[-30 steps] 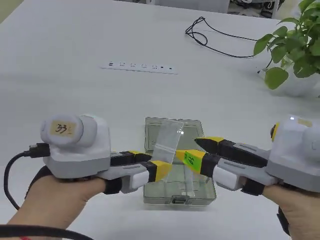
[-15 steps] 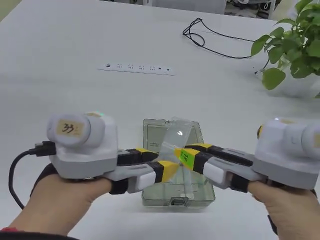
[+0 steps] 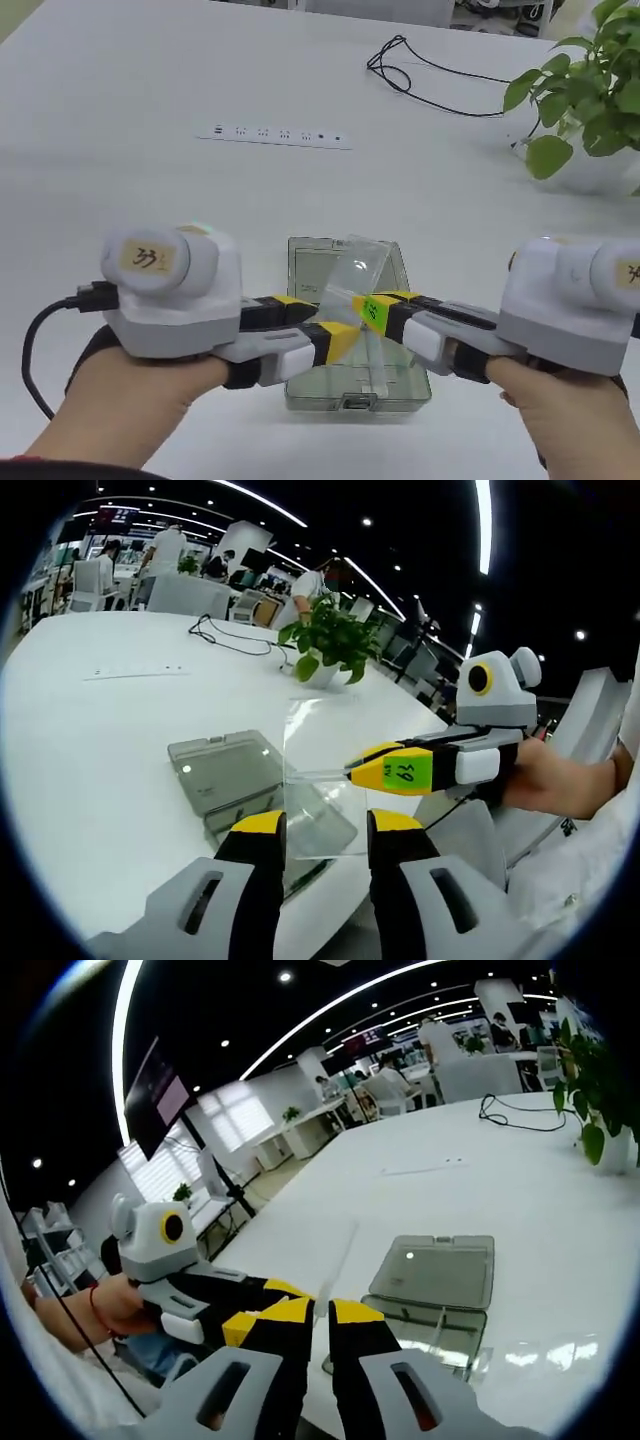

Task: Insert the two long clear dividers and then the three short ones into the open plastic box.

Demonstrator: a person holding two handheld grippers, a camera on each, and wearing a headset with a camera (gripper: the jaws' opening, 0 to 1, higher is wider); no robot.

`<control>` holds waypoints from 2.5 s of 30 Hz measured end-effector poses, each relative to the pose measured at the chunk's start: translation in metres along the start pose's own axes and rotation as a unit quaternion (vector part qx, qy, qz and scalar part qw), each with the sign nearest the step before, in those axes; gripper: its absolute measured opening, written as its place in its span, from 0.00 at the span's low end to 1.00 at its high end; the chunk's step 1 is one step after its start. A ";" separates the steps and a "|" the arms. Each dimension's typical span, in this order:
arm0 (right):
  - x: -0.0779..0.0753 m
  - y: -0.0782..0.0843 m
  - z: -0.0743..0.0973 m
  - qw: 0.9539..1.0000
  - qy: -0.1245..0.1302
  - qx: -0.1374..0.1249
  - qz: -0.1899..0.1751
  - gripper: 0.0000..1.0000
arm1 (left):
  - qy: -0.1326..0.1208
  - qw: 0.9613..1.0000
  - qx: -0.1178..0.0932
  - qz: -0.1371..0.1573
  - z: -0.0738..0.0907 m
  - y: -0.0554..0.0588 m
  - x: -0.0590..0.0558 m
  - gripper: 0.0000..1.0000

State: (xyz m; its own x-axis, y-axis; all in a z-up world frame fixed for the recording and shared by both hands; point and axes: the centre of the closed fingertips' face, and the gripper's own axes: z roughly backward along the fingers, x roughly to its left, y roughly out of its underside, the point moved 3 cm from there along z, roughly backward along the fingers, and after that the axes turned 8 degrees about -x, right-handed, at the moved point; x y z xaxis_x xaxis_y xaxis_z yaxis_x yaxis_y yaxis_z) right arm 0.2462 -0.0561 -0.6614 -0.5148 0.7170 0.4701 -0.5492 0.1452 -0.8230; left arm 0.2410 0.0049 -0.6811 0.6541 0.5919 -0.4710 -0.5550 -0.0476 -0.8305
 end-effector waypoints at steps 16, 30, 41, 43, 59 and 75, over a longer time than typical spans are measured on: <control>0.001 -0.003 -0.003 1.000 0.009 0.010 -0.012 0.06 | 0.006 1.000 0.000 -0.031 0.003 0.006 0.005 0.31; -0.016 -0.013 -0.010 0.998 0.029 0.032 -0.051 0.06 | 0.034 0.991 0.027 -0.123 0.021 0.023 0.015 0.60; -0.024 -0.009 -0.024 0.993 0.068 0.080 -0.055 0.06 | 0.061 0.982 0.050 -0.173 0.028 0.037 0.027 0.85; -0.025 -0.006 -0.025 0.991 0.080 0.092 -0.053 0.06 | 0.066 0.981 0.053 -0.176 0.029 0.040 0.028 0.89; -0.045 0.029 -0.029 0.966 0.159 0.175 -0.108 0.06 | 0.098 0.974 0.073 -0.189 0.027 0.054 0.032 1.00; -0.055 0.054 -0.037 0.954 0.191 0.198 -0.118 0.06 | 0.120 0.974 0.070 -0.180 0.025 0.060 0.028 1.00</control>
State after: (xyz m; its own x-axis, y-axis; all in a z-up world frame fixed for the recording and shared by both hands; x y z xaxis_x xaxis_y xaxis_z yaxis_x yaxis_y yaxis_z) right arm 0.2695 -0.0624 -0.7439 -0.1095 0.9036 0.4141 -0.8648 0.1188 -0.4879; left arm 0.2128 0.0390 -0.7370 0.9113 0.3442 -0.2261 -0.3206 0.2483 -0.9141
